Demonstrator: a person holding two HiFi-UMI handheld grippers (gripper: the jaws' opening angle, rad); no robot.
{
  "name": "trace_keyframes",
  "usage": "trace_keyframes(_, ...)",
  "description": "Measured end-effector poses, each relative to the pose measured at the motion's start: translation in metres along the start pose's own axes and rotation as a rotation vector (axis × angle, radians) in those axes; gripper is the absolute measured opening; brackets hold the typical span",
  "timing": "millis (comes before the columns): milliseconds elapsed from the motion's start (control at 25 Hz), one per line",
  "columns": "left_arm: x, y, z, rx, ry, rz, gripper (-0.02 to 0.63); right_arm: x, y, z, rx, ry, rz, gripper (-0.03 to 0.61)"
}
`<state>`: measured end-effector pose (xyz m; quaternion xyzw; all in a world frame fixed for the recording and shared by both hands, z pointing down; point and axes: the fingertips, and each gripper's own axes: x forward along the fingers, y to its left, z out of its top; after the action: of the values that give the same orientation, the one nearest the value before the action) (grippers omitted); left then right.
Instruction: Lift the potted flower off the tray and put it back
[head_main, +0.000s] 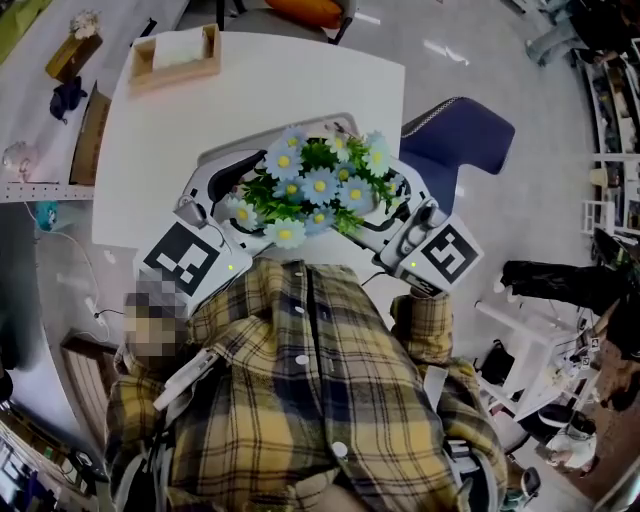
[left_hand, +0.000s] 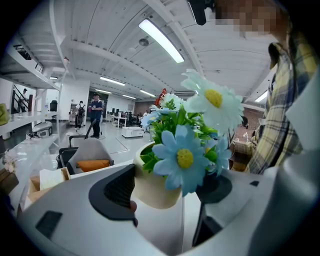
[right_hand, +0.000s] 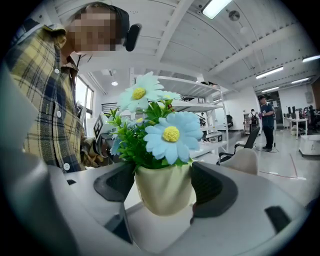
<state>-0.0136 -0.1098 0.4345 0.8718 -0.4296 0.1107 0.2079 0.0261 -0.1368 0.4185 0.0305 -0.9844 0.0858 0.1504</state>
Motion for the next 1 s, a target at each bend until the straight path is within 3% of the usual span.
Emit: trace_keyframes(1000, -0.0021, 0.0025, 0.0036, 0.011, -0.01, -0.003, 0.357, 0.0021, -0.0004, 0.003, -0.01, -0.01, -0.002, 0.353)
